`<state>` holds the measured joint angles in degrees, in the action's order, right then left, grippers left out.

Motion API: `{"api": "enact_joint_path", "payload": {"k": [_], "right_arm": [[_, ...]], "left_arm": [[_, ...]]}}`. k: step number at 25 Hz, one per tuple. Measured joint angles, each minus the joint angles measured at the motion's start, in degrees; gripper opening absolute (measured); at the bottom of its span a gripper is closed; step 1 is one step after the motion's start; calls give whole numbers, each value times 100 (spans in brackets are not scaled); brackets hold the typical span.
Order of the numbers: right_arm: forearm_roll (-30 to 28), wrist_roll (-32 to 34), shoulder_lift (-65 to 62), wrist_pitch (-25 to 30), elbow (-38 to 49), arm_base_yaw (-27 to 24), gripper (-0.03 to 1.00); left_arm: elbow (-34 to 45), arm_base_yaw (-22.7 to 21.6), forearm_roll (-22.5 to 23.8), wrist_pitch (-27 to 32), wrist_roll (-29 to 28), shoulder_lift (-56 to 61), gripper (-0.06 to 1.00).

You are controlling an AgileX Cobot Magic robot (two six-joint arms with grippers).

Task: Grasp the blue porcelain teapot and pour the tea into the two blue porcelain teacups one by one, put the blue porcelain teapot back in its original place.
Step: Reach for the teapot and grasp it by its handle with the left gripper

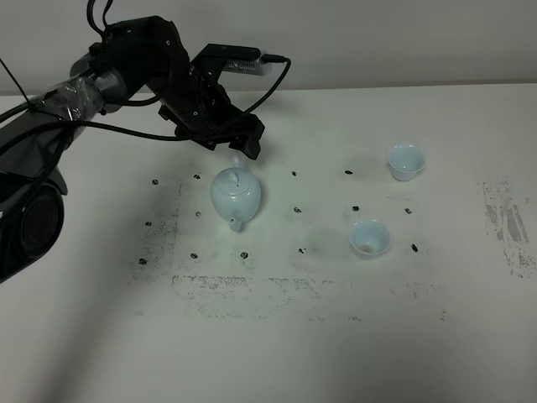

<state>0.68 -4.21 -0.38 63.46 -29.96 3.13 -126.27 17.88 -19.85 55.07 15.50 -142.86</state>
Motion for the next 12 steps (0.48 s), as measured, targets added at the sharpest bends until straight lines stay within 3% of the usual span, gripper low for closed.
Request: {"api": "enact_joint_path", "payload": {"k": [9, 12], "right_arm": [[0, 0, 0, 0, 0, 0, 58], [0, 0, 0, 0, 0, 0, 58]], "left_arm": [[0, 0, 749, 212, -43, -20, 7], [0, 0, 813, 266, -83, -20, 7]]}}
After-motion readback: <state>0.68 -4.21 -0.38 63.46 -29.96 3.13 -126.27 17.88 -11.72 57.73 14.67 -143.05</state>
